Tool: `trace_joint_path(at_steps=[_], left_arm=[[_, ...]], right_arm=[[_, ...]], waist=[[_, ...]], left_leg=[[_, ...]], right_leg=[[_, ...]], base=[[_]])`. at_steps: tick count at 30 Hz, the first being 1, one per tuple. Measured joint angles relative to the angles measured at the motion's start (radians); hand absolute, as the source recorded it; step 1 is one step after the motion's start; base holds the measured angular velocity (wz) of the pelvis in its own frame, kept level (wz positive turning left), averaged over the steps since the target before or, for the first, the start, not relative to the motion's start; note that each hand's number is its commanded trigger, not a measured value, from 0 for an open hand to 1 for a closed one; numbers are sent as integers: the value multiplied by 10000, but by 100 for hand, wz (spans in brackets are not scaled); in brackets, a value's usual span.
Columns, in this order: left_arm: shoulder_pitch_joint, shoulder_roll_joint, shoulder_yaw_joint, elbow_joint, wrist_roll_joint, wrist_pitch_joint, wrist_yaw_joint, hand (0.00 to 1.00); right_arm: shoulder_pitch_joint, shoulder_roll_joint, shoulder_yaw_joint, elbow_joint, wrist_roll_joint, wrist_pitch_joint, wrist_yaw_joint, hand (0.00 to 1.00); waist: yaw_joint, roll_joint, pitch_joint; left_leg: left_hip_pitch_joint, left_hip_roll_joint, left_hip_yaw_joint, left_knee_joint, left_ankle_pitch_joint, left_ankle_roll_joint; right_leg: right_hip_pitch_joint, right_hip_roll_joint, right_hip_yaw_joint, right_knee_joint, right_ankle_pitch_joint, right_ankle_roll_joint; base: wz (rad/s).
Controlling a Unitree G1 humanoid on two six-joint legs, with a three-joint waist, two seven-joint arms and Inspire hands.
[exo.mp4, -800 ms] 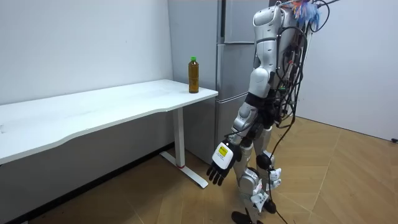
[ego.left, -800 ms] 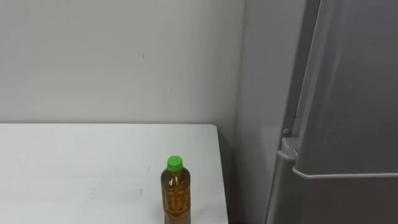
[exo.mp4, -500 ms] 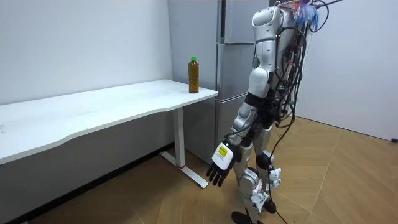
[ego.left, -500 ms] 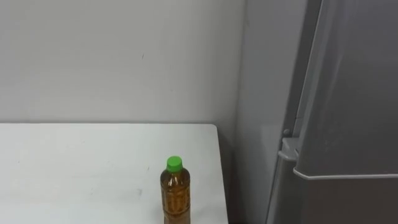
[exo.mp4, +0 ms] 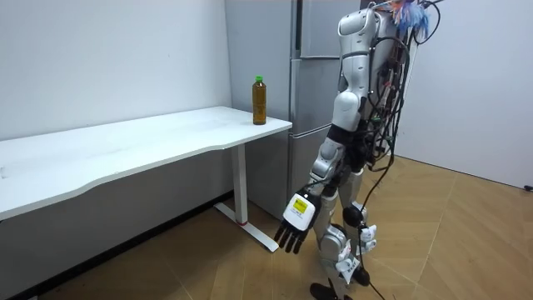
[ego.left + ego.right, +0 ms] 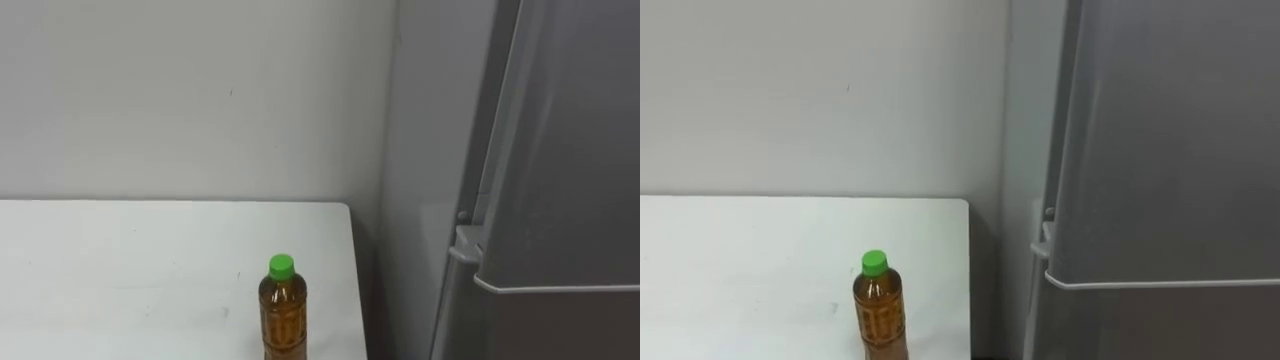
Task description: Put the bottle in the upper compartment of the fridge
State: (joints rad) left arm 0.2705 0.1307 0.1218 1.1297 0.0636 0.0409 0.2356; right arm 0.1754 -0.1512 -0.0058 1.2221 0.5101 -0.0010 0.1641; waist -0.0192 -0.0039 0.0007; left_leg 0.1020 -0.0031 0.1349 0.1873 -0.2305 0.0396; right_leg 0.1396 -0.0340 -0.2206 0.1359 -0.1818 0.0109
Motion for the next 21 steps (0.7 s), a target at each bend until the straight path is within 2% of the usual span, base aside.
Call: trace_joint_path(at_steps=[3,6,8,10,12,13,16,18,21], left_arm=[[200,7,440,-19,-1342,5,301,0],[158,6,787,-34,-1926,5,480,0],[121,47,1354,-145,-2682,-23,735,0],[119,52,1607,-598,-3318,-52,1102,0],[68,49,1692,-987,-3845,-269,1454,0],[40,58,1710,-1043,-4063,-501,1640,0],[-69,71,1716,-1400,-4433,-866,2003,0],[-143,83,1722,-1742,-4836,-916,2183,0],[-36,114,1932,-3244,-5438,-949,2433,0]], right_arm=[[14,-8,-174,48,-1,64,-21,0],[8,-46,-187,40,-12,109,-56,0],[9,-81,-373,46,-145,158,-83,0],[60,-102,-607,0,-326,154,-106,0],[34,-117,-760,-9,-464,150,-152,0],[34,-127,-780,-10,-486,140,-212,0],[28,-137,-952,-9,-690,119,-224,0],[28,-143,-962,-54,-701,102,-224,0],[130,-144,-1227,-223,-931,16,-221,0]], waist=[[8,67,2],[40,136,-2],[31,201,10],[8,293,11],[11,403,17],[10,462,20],[0,511,20],[-29,506,19],[2,508,17]], left_leg=[[83,5,3,9,-8,-9],[91,6,-7,5,-14,-5],[127,2,-40,17,-23,-1],[125,-7,-74,76,-46,10],[142,-13,-66,82,-48,14],[171,-15,-54,48,-48,15],[262,-16,-52,-17,-45,16],[265,-18,-54,-55,-46,16],[237,-32,-85,-32,-47,17]], right_leg=[[59,6,3,14,1,-1],[60,3,-5,21,1,-1],[122,-3,-29,13,1,-1],[160,-14,-33,1,-1,2],[176,-19,-14,7,-3,5],[192,-19,-9,20,-4,7],[196,-4,76,57,-11,1],[191,-1,93,63,-20,3],[169,-9,73,49,-28,15]], base=[[0],[0],[2],[6],[-2],[-6],[-10],[-5],[3]])
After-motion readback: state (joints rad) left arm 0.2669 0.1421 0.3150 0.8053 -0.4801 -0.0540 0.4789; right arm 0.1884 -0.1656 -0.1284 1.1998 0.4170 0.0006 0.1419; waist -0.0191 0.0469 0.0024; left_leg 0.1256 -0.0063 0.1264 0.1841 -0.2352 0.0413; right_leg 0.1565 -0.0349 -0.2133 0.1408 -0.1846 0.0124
